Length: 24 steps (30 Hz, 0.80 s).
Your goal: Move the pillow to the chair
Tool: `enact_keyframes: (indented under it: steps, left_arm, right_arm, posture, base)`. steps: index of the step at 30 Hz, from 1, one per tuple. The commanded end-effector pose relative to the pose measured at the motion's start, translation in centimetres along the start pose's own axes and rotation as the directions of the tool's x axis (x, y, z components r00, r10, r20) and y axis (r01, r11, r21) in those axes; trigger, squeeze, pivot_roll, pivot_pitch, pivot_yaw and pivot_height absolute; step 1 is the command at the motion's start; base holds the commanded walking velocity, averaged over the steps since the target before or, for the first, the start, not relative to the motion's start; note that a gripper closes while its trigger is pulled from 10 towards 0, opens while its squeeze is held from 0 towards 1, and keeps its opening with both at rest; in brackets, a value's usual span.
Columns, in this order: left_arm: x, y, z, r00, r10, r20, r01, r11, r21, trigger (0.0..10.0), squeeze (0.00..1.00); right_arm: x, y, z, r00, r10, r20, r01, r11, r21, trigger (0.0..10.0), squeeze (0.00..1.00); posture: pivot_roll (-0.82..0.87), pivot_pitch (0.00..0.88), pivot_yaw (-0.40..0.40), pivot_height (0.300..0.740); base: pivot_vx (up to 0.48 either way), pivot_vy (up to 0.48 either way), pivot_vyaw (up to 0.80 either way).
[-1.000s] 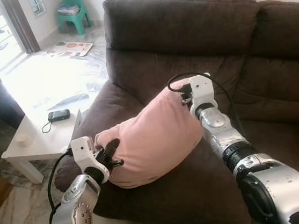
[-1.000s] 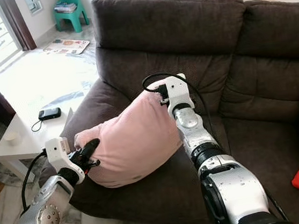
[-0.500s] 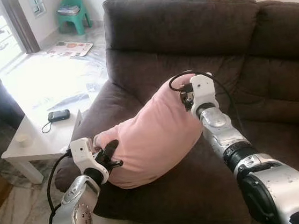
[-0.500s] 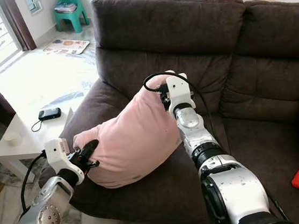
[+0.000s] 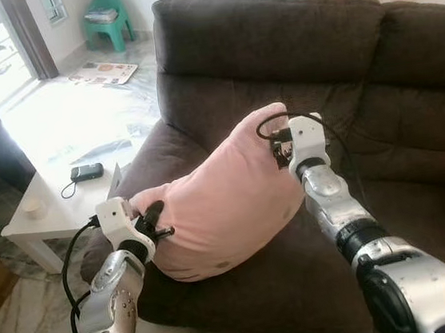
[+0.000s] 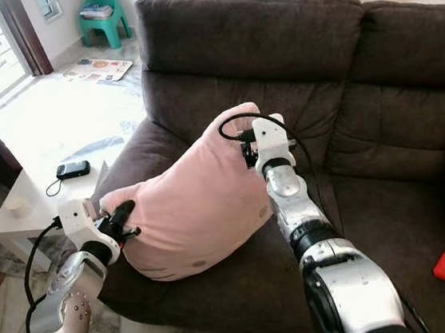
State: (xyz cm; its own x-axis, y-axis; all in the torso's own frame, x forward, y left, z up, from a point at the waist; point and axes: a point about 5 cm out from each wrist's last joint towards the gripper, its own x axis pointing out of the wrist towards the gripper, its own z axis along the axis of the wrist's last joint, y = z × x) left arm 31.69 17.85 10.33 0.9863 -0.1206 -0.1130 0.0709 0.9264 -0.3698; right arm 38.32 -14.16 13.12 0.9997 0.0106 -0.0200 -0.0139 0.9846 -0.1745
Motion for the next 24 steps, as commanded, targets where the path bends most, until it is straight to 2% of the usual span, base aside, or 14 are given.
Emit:
enact_keyframes:
  steps: [1, 4, 11, 14, 16, 18, 23, 24]
  left_arm:
    - [0.3, 0.9, 1.3, 0.998, 0.04, 0.05, -0.043, 0.998, 0.047, 10.0, 0.0]
    - [1.0, 0.3, 1.5, 0.999, 0.01, 0.053, -0.012, 0.998, 0.054, 10.0, 0.0]
    - [1.2, -0.1, 1.0, 0.999, -0.007, 0.049, 0.004, 0.998, 0.058, 10.0, 0.0]
    - [1.1, 0.2, 0.7, 0.998, 0.03, 0.053, -0.032, 0.999, 0.043, 10.0, 0.0]
    - [1.4, 1.4, 1.1, 0.985, 0.148, 0.085, -0.15, 0.989, 0.018, 10.0, 0.0]
    - [1.6, 1.8, 1.3, 0.981, 0.174, 0.089, -0.175, 0.984, 0.011, 10.0, 0.0]
    - [2.3, 1.6, 1.9, 0.985, 0.143, 0.091, -0.146, 0.989, 0.019, 10.0, 0.0]
    - [2.7, 0.7, 2.1, 0.995, 0.057, 0.077, -0.06, 0.998, 0.032, 10.0, 0.0]
  right_arm:
    - [-0.4, -0.4, -0.3, 1.0, -0.006, 0.021, 0.006, 1.0, -0.007, 10.0, 0.0]
    - [-1.2, -1.1, -1.7, 1.0, -0.026, 0.007, 0.026, 1.0, -0.01, 10.0, 0.0]
    - [-2.0, -2.3, -2.6, 0.998, -0.058, -0.002, 0.058, 0.998, -0.022, 10.0, 0.0]
    - [-2.3, -2.3, -3.1, 0.998, -0.055, -0.022, 0.054, 0.998, -0.032, 10.0, 0.0]
    - [-2.5, -2.1, -3.3, 0.998, -0.049, -0.026, 0.048, 0.998, -0.029, 10.0, 0.0]
    - [-2.5, -1.9, -3.4, 0.998, -0.049, -0.029, 0.048, 0.999, -0.026, 10.0, 0.0]
    - [-2.8, -1.4, -3.6, 0.999, -0.04, -0.035, 0.039, 0.999, -0.019, 10.0, 0.0]
    - [-3.0, -1.0, -3.7, 0.999, -0.029, -0.029, 0.028, 1.0, -0.009, 10.0, 0.0]
  posture:
    - [0.08, 0.034, -0.05, 0.74]
    - [0.08, 0.035, -0.049, 0.74]
    - [0.07, 0.038, -0.042, 0.74]
    - [0.07, 0.037, -0.042, 0.74]
    - [0.07, 0.034, -0.042, 0.74]
    - [0.07, 0.034, -0.041, 0.74]
    - [0.07, 0.032, -0.04, 0.74]
    - [0.07, 0.032, -0.038, 0.74]
  base:
    - [0.0, 0.0, 0.0]
    - [0.0, 0.0, 0.0]
    - [0.0, 0.0, 0.0]
    - [0.0, 0.0, 0.0]
    - [0.0, 0.0, 0.0]
    - [0.0, 0.0, 0.0]
    - [0.0, 0.0, 0.0]
    - [0.0, 0.0, 0.0]
